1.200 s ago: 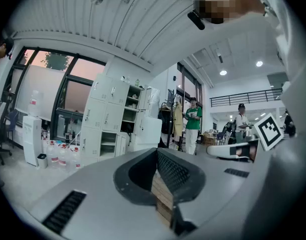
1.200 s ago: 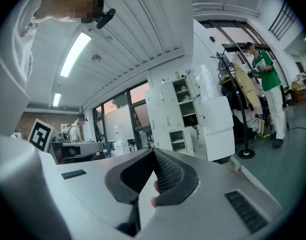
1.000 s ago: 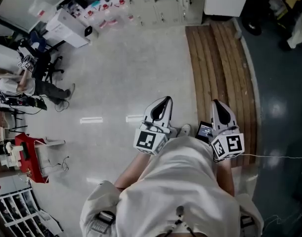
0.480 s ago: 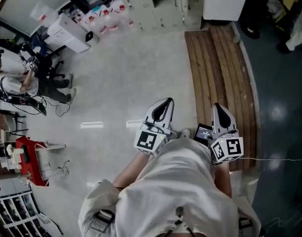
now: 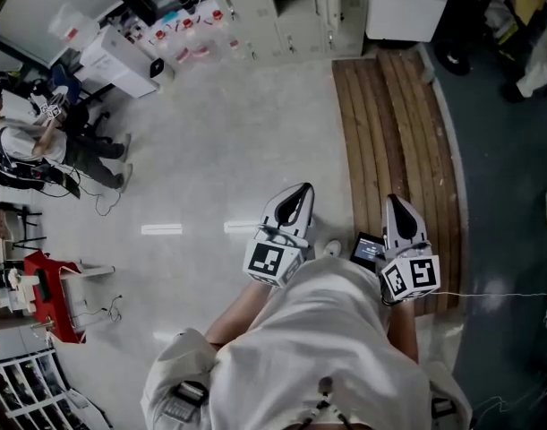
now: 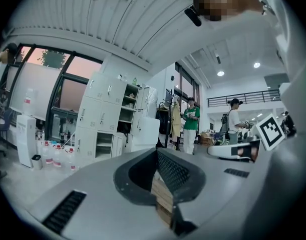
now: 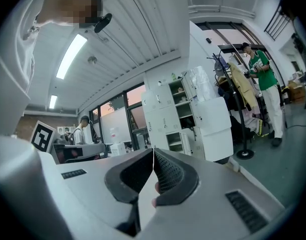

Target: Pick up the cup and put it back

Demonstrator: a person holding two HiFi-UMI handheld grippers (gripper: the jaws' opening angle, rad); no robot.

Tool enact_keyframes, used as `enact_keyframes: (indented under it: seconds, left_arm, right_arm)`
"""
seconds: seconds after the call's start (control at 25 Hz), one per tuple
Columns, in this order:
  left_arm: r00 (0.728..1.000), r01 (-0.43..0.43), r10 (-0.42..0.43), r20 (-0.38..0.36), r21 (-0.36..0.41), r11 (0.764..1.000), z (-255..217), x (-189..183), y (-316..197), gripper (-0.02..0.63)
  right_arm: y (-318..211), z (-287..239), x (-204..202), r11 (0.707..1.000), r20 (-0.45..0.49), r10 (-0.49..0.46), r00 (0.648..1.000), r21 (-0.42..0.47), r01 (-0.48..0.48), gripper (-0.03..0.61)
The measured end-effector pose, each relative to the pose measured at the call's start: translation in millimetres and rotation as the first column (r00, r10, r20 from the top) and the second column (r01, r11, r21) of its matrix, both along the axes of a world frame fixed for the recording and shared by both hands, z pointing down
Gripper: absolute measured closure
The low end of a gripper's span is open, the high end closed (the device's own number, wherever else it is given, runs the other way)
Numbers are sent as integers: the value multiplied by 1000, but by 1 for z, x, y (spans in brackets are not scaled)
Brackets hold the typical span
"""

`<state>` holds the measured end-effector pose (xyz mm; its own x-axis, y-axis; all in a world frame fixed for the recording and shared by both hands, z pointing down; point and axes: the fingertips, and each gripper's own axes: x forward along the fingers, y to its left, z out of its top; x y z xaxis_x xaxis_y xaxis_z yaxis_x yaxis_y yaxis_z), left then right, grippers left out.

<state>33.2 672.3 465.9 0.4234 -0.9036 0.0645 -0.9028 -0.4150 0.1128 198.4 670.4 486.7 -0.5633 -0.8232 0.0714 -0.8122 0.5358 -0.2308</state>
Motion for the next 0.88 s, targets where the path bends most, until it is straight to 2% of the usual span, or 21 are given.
enact_keyframes:
  seconds: [0.44, 0.88]
  left_arm:
    - [998, -1, 0, -59, -22, 1000, 9, -41, -105, 604]
    - [998, -21, 23, -63, 30, 999, -9, -129, -234, 604]
  right_arm:
    - [-98, 7, -47, 999, -52, -5, 999, -52, 2, 552]
    - [-221, -15, -141, 1000, -84, -7, 996, -2, 7, 552]
